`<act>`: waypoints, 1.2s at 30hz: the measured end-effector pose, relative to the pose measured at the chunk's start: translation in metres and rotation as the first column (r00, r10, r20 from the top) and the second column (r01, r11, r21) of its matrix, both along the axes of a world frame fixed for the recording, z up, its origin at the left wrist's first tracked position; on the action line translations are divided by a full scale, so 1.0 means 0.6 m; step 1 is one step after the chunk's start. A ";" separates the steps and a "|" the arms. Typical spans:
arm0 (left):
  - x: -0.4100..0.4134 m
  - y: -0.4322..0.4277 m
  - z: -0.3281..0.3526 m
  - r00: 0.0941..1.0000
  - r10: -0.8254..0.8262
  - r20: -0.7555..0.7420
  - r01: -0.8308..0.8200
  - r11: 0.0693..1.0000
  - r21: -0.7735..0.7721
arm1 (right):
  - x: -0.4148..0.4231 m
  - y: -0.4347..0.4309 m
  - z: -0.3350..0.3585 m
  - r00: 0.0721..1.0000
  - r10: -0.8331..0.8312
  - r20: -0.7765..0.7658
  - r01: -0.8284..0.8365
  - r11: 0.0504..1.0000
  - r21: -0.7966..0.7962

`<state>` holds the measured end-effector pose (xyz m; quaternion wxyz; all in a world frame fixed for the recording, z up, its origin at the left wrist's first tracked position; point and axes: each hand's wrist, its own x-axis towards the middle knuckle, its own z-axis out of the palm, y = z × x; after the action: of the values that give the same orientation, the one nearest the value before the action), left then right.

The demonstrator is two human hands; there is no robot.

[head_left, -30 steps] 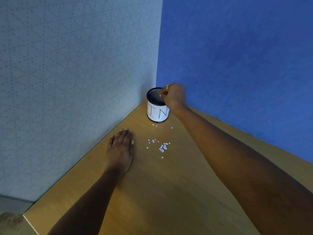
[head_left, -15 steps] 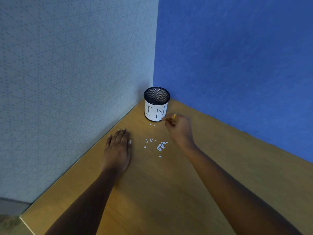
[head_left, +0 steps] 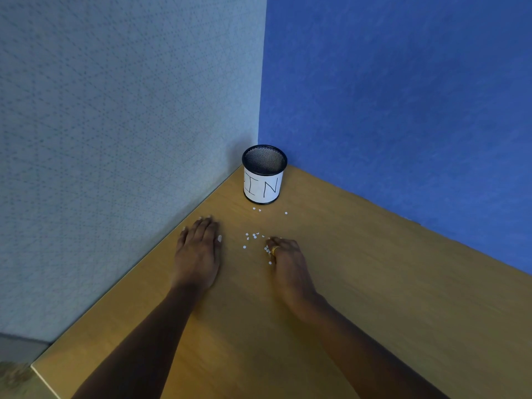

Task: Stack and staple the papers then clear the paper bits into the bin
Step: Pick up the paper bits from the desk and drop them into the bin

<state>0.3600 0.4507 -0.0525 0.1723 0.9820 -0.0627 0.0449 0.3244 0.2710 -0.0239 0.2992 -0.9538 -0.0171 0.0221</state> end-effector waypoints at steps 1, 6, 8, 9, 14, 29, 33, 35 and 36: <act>0.000 0.000 0.001 1.000 -0.002 0.005 0.002 1.000 -0.003 | 0.004 0.003 0.001 1.000 0.003 0.001 -0.003 1.000 0.003; -0.002 0.000 0.002 1.000 0.000 0.006 0.000 1.000 0.000 | 0.019 -0.021 0.015 0.983 -0.184 0.001 0.182 0.973 0.141; -0.002 -0.001 0.002 1.000 0.003 -0.002 -0.003 1.000 0.000 | 0.023 -0.031 0.017 0.959 -0.252 -0.130 0.275 0.937 0.217; -0.001 0.000 0.001 1.000 0.004 -0.004 -0.004 1.000 0.000 | 0.023 -0.033 0.017 0.947 -0.249 -0.203 0.295 0.925 0.240; -0.001 0.000 0.000 1.000 -0.002 0.013 0.002 1.000 -0.001 | 0.028 -0.016 0.013 0.935 -0.230 -0.271 0.306 0.908 0.285; 0.000 0.001 -0.001 1.000 0.001 0.002 -0.001 1.000 0.001 | 0.038 -0.003 0.010 0.982 -0.184 0.048 0.175 0.973 0.149; 0.000 -0.002 0.000 1.000 0.004 0.008 -0.004 1.000 0.010 | 0.019 0.027 -0.007 0.997 0.025 -0.071 -0.033 0.994 -0.104; 0.000 -0.001 0.000 1.000 0.000 0.016 -0.001 1.000 0.013 | 0.018 0.042 -0.010 0.992 0.092 -0.081 -0.104 0.982 -0.156; 0.000 0.000 -0.001 1.000 -0.003 0.020 0.003 1.000 0.014 | 0.019 0.048 -0.010 0.988 0.129 -0.087 -0.142 0.976 -0.167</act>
<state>0.3599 0.4505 -0.0529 0.1650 0.9826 -0.0663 0.0541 0.3357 0.2996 -0.0296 0.2136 -0.9712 -0.0690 0.0799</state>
